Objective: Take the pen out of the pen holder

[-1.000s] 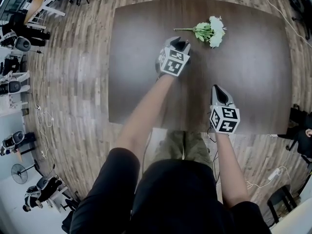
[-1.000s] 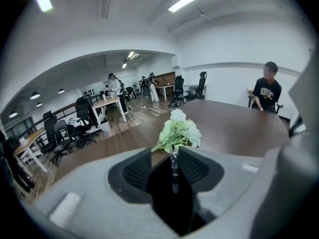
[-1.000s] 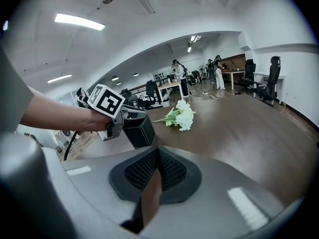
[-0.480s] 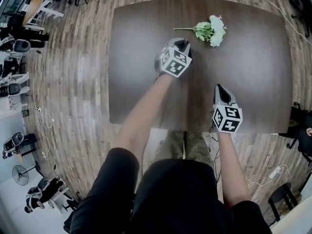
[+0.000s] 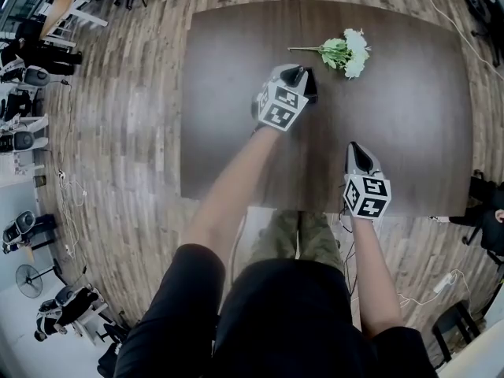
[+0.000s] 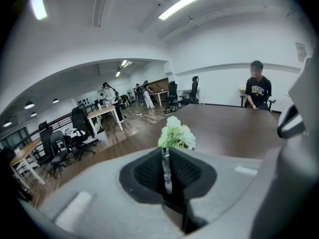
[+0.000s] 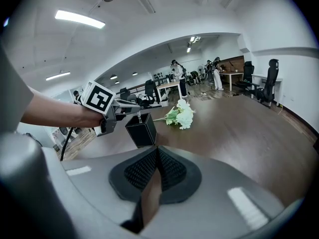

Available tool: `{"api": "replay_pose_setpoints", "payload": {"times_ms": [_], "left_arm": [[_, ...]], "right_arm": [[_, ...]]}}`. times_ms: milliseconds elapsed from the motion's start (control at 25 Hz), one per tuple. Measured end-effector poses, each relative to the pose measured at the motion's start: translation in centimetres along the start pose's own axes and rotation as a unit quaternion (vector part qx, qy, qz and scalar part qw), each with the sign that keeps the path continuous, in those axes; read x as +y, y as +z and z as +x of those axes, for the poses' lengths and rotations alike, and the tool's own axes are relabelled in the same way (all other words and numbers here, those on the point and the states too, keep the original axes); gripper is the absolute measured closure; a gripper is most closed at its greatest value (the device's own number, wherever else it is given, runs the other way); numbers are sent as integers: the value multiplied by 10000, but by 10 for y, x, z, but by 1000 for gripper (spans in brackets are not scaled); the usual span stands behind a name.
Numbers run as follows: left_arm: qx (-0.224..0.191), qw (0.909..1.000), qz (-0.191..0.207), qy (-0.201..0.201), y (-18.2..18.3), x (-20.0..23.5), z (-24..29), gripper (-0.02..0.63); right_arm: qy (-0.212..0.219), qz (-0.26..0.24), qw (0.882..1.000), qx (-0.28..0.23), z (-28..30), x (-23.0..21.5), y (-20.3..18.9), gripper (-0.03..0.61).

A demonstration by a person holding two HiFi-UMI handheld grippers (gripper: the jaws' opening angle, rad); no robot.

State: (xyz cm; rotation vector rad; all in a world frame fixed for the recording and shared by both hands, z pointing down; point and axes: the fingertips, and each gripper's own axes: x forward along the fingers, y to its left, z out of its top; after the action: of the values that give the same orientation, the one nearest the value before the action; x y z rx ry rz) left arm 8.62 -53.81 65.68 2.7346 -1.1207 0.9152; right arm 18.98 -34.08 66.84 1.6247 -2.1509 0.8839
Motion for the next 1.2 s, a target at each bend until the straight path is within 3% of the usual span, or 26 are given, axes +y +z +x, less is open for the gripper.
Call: {"api": "replay_pose_setpoints", "payload": {"times_ms": [320,680,960,1200], "left_arm": [[-495,9963,-679,200,24,4,-68,568],[-984,9926,-635,324,50,1,-162,568],[-1334,9845,-1057,413,56,-3,-243,568],[-1575,9823,-915,436,51,-7,-310,568]], "right_arm": [[53,-236,9995,-199,-31,33,4,575],[87,-409,9988,-267,-77,72,-3,575],[79,-598,9965,-581,-116,98,28,575],[304,-896,9915,-894,-135,141,60,575]]}}
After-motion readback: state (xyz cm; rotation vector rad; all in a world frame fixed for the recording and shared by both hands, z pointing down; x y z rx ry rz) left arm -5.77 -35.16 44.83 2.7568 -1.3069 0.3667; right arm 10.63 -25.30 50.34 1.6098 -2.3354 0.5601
